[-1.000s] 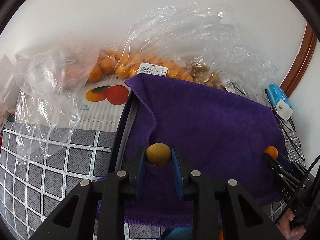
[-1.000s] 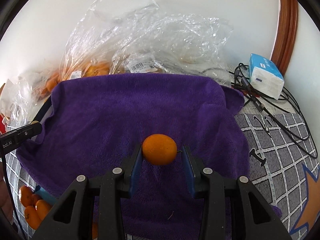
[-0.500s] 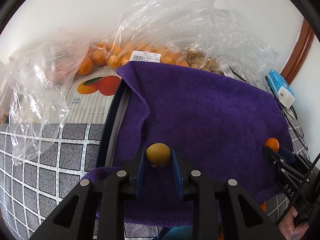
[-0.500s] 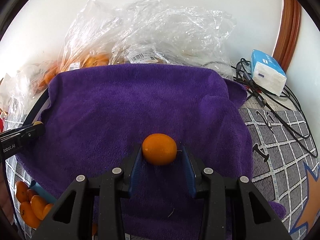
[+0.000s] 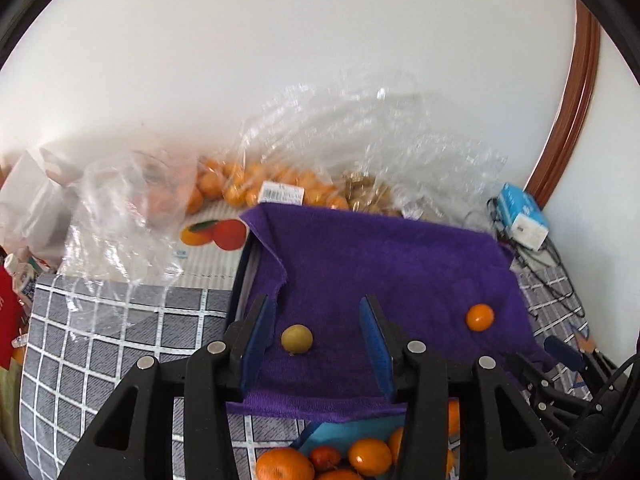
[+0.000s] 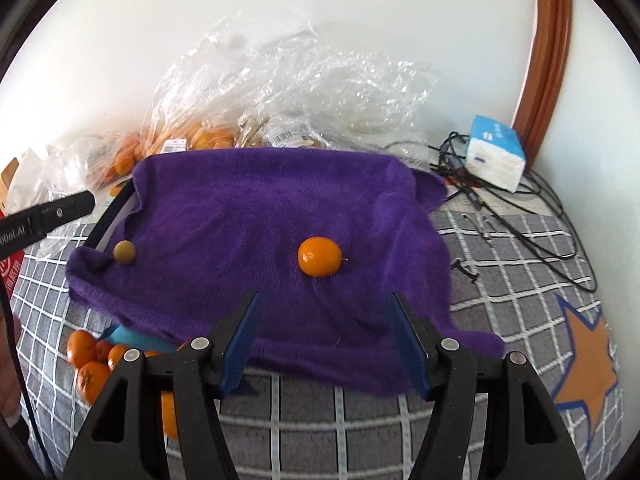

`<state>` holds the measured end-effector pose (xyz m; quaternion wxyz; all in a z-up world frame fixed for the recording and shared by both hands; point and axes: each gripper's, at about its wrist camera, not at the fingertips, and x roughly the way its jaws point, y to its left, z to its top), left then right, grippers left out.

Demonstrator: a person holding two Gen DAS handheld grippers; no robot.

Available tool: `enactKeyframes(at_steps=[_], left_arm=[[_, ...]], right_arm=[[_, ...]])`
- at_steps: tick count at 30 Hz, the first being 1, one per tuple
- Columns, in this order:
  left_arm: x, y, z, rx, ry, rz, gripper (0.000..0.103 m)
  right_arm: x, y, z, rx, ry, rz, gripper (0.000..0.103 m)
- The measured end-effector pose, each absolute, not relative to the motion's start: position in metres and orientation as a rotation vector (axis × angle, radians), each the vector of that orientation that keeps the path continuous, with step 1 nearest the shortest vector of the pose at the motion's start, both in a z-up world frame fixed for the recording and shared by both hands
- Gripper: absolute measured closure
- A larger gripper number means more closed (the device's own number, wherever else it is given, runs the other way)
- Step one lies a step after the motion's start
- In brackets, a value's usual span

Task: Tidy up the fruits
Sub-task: 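Carry both fruits onto the purple towel and open both grippers to release them, then withdraw both grippers from the towel back toward the fruit row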

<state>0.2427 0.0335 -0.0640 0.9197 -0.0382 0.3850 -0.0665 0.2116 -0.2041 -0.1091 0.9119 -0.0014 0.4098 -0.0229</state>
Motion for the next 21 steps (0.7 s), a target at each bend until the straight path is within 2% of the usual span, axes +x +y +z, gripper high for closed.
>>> enactKeyframes(at_steps=[2, 8, 15, 21], left_arm=[[0.228, 0.038, -0.059, -0.092, 0.782, -0.145, 0.06], [0.192, 0.052, -0.064, -0.079, 0.783, -0.144, 0.06], [0.16, 0.073, -0.096, -0.086, 0.836, -0.1, 0.06], [0.144, 0.097, -0.119, -0.118, 0.867, -0.034, 0.06]], right_arm=[[0.196, -0.204, -0.1, -0.004, 0.815, -0.056, 0.035], [0.163, -0.204, -0.094, 0.019, 0.756, -0.089, 0.035], [0.146, -0.198, -0.115, 0.048, 0.847, -0.042, 0.035], [0.129, -0.184, -0.13, 0.001, 0.85, -0.003, 0.035]])
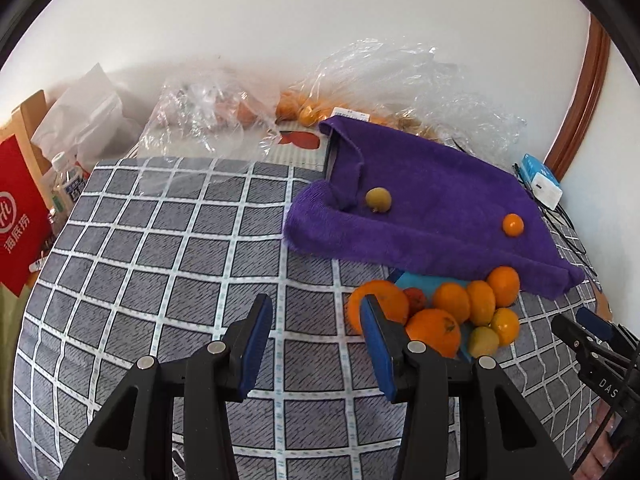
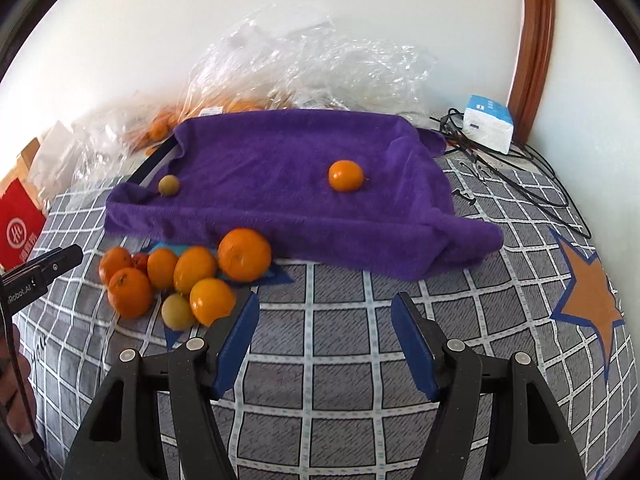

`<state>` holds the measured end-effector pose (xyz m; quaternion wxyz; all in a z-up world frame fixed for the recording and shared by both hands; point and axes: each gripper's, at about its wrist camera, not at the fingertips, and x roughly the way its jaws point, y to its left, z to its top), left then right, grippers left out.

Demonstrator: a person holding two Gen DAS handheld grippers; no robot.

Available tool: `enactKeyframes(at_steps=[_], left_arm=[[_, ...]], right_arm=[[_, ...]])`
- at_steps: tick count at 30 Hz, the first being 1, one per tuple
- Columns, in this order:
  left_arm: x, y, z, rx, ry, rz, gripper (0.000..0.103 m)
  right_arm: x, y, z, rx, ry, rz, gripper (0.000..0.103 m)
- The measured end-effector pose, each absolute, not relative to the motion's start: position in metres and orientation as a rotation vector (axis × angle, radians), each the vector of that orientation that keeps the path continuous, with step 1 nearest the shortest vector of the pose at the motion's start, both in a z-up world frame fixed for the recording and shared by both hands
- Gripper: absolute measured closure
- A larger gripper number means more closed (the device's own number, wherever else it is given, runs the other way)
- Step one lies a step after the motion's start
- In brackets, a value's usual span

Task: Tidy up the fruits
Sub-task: 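Withdraw both grippers from the towel back toward the fruit row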

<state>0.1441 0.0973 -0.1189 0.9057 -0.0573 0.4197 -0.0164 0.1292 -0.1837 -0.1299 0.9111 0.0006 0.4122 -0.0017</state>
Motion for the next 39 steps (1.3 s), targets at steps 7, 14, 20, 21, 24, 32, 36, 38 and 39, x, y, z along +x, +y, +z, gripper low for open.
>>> enactKeyframes(at_steps=[7, 14, 20, 21, 24, 32, 36, 38, 39], left_arm=[[0.139, 0.112, -0.143, -0.141, 0.874, 0.014, 0.058], [0.135, 0.108, -0.151, -0.102, 0.868, 0.048, 0.057], [0.135, 0.114, -0.154, -0.127, 0.872, 0.062, 0.054], [0.135, 0.115, -0.155, -0.132, 0.871, 0.065, 0.054], [0.135, 0.117, -0.155, -0.141, 0.869, 0.068, 0.054], [0.136, 0.117, -0.156, -0.143, 0.87, 0.066, 0.051], [0.136, 0.117, -0.156, -0.144, 0.869, 0.066, 0.05], [0.136, 0.117, -0.156, -0.146, 0.869, 0.066, 0.05], [0.136, 0.117, -0.156, -0.148, 0.868, 0.065, 0.05]], right_arm=[[0.122, -0.178, -0.14, -0.003, 0.858, 0.028, 0.046], [0.129, -0.177, -0.148, 0.0, 0.876, 0.031, 0.047], [0.141, -0.172, -0.153, 0.014, 0.89, 0.051, 0.047], [0.143, -0.17, -0.153, 0.015, 0.891, 0.058, 0.047], [0.148, -0.165, -0.155, 0.003, 0.891, 0.064, 0.047], [0.157, -0.165, -0.16, 0.022, 0.899, 0.07, 0.047], [0.157, -0.166, -0.149, 0.095, 0.853, 0.137, 0.047], [0.164, -0.16, -0.149, 0.085, 0.857, 0.147, 0.047], [0.168, -0.156, -0.15, 0.067, 0.86, 0.14, 0.047]])
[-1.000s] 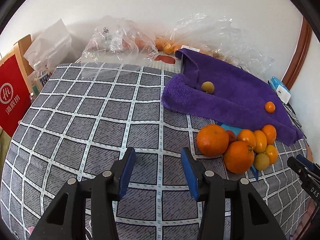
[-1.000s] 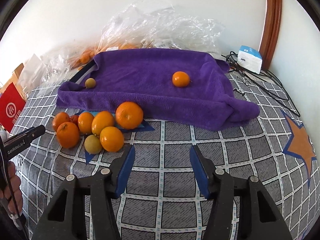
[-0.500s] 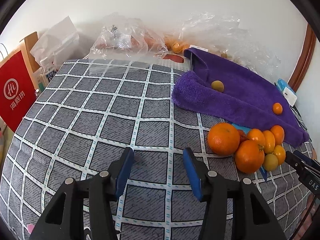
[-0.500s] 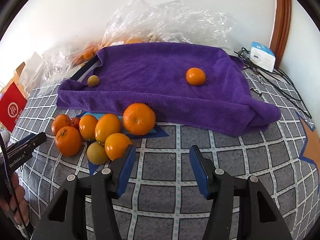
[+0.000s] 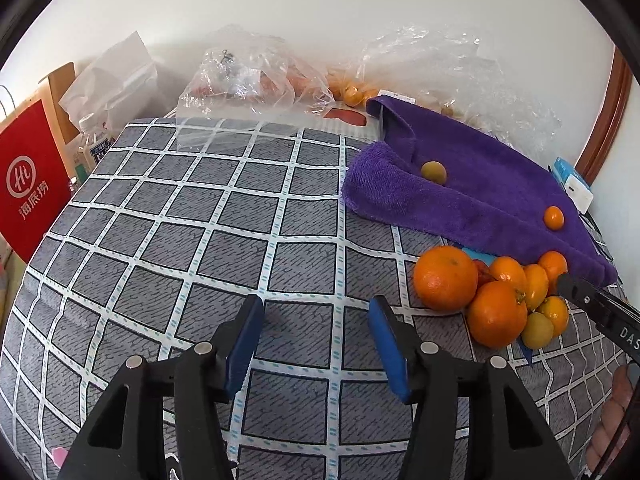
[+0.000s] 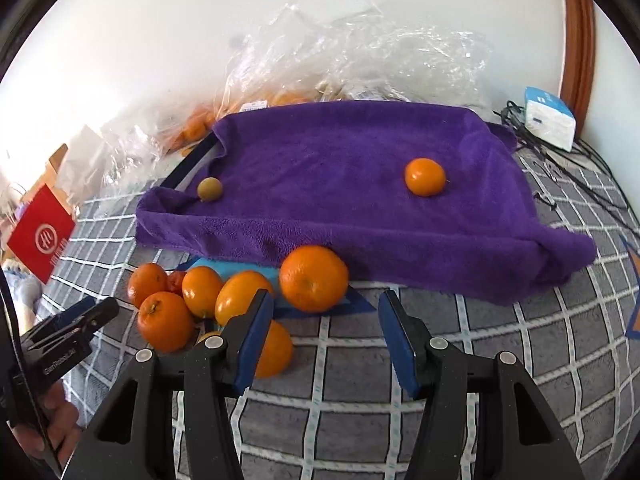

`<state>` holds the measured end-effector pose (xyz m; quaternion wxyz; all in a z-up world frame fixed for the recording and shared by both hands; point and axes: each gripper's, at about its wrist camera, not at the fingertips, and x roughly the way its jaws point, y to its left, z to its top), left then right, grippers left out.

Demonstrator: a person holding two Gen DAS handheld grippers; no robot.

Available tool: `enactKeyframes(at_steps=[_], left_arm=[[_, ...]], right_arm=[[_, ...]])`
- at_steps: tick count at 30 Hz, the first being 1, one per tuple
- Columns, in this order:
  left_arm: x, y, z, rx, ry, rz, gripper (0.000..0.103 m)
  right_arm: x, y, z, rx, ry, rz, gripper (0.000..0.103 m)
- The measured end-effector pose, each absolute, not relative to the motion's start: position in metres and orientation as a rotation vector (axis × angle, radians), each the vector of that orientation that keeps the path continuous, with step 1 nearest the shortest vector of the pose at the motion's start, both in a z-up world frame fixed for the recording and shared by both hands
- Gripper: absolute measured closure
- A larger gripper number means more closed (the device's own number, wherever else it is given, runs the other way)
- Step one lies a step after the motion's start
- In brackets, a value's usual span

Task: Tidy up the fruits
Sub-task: 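Withdraw both grippers from the towel back toward the fruit row, then grasp a large orange with the right gripper while the left gripper grasps another large orange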

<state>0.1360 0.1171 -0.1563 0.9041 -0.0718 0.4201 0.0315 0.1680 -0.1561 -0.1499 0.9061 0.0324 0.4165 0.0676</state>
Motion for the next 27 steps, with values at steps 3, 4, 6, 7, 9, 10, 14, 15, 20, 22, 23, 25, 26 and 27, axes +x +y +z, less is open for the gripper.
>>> enactKeyframes(at_steps=[3, 4, 6, 7, 9, 10, 14, 15, 20, 22, 23, 25, 26, 27], left_arm=[[0.136, 0.117, -0.156, -0.161, 0.865, 0.059, 0.05], [0.136, 0.118, -0.156, -0.167, 0.863, 0.058, 0.05], [0.136, 0.119, -0.156, -0.177, 0.86, 0.057, 0.05], [0.136, 0.119, -0.156, -0.178, 0.86, 0.058, 0.049], [0.136, 0.118, -0.156, -0.177, 0.859, 0.056, 0.049], [0.135, 0.119, -0.156, -0.18, 0.858, 0.053, 0.049], [0.134, 0.12, -0.155, -0.195, 0.849, 0.038, 0.049], [0.134, 0.12, -0.155, -0.201, 0.847, 0.028, 0.049], [0.131, 0.117, -0.149, -0.273, 0.848, -0.097, 0.049], [0.132, 0.116, -0.143, -0.321, 0.845, -0.13, 0.05], [0.133, 0.114, -0.14, -0.342, 0.844, -0.152, 0.05], [0.14, 0.106, -0.138, -0.367, 0.863, -0.191, 0.05], [0.144, 0.101, -0.137, -0.37, 0.87, -0.198, 0.05], [0.148, 0.096, -0.137, -0.365, 0.873, -0.199, 0.05]], right_arm=[[0.177, -0.147, -0.154, 0.043, 0.864, 0.136, 0.048], [0.179, -0.147, -0.155, 0.044, 0.856, 0.132, 0.048], [0.185, -0.145, -0.157, 0.036, 0.867, 0.122, 0.048], [0.188, -0.144, -0.158, 0.037, 0.88, 0.121, 0.049], [0.193, -0.146, -0.162, 0.062, 0.897, 0.14, 0.06], [0.194, -0.147, -0.162, 0.073, 0.903, 0.151, 0.063], [0.183, -0.155, -0.154, 0.067, 0.875, 0.134, 0.063], [0.177, -0.159, -0.152, 0.079, 0.863, 0.131, 0.063], [0.147, -0.186, -0.154, 0.082, 0.876, 0.099, 0.063], [0.14, -0.195, -0.159, 0.061, 0.884, 0.071, 0.063], [0.136, -0.201, -0.162, 0.065, 0.885, 0.06, 0.063], [0.132, -0.209, -0.163, 0.094, 0.879, 0.067, 0.063], [0.13, -0.212, -0.162, 0.102, 0.874, 0.071, 0.063], [0.129, -0.213, -0.162, 0.104, 0.869, 0.074, 0.063]])
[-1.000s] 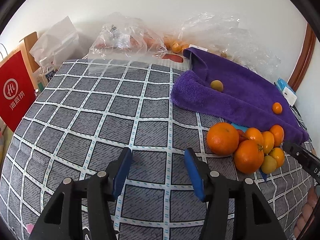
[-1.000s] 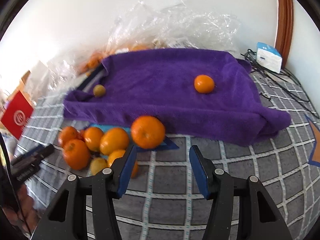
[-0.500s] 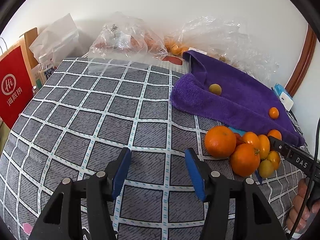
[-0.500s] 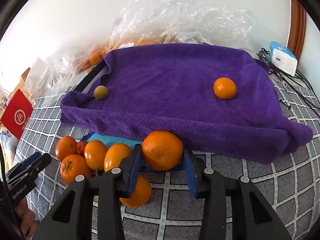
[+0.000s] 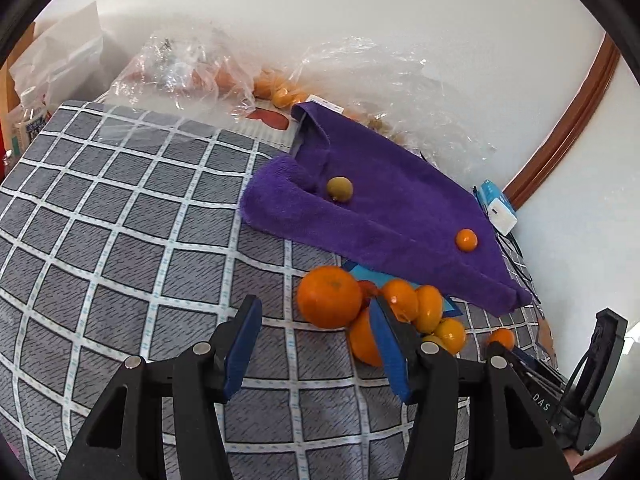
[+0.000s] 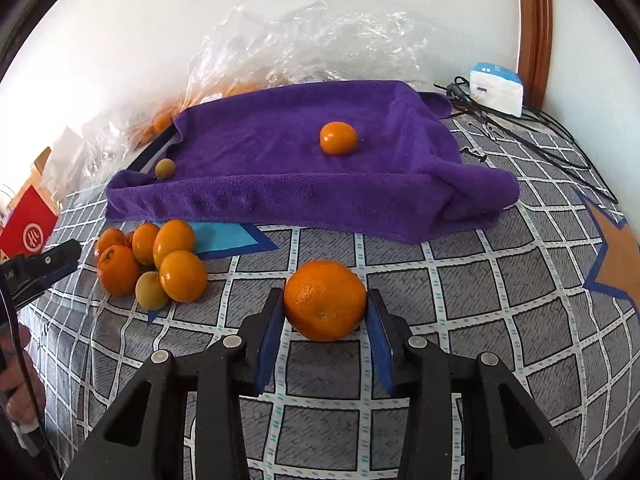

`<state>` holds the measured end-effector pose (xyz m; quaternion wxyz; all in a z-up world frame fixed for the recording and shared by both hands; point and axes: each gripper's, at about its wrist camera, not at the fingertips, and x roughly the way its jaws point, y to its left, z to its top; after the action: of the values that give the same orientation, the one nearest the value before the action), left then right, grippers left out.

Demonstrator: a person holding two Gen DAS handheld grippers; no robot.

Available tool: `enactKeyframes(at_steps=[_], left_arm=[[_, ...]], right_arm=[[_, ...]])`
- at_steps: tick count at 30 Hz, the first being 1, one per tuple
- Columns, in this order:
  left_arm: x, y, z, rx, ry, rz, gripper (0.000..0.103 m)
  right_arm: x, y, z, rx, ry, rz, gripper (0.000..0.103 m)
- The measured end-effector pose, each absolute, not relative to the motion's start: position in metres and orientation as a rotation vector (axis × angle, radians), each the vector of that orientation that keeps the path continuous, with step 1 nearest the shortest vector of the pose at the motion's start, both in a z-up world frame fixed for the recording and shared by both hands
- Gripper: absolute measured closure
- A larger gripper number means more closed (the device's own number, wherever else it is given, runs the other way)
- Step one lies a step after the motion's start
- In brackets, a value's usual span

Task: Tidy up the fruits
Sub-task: 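Grasp a large orange with the right gripper while the left gripper grasps another large orange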

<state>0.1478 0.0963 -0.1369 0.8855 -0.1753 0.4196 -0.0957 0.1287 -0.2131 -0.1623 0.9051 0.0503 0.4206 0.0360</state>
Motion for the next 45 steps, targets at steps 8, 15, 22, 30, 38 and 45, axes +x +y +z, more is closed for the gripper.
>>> enactKeyframes(at_steps=[8, 15, 22, 30, 38, 45], left_arm=[[0.169, 0.076, -0.148, -0.385, 0.947, -0.122, 0.053], [0.175, 0.07, -0.15, -0.386, 0.956, -0.092, 0.063], [0.153, 0.083, -0.139, -0.276, 0.938, -0.054, 0.064], [0.13, 0.086, -0.14, -0.117, 0.894, -0.046, 0.063], [0.128, 0.09, -0.15, -0.166, 0.866, -0.038, 0.062], [0.128, 0.092, -0.151, -0.192, 0.865, -0.044, 0.063]], right_arm=[[0.122, -0.21, -0.166, 0.065, 0.833, 0.092, 0.063], [0.122, -0.202, -0.165, 0.01, 0.824, 0.083, 0.063], [0.124, -0.21, -0.166, 0.066, 0.834, 0.104, 0.063], [0.129, -0.206, -0.169, 0.048, 0.862, 0.078, 0.063], [0.13, -0.205, -0.171, 0.04, 0.863, 0.073, 0.058], [0.131, -0.207, -0.17, 0.045, 0.862, 0.053, 0.049]])
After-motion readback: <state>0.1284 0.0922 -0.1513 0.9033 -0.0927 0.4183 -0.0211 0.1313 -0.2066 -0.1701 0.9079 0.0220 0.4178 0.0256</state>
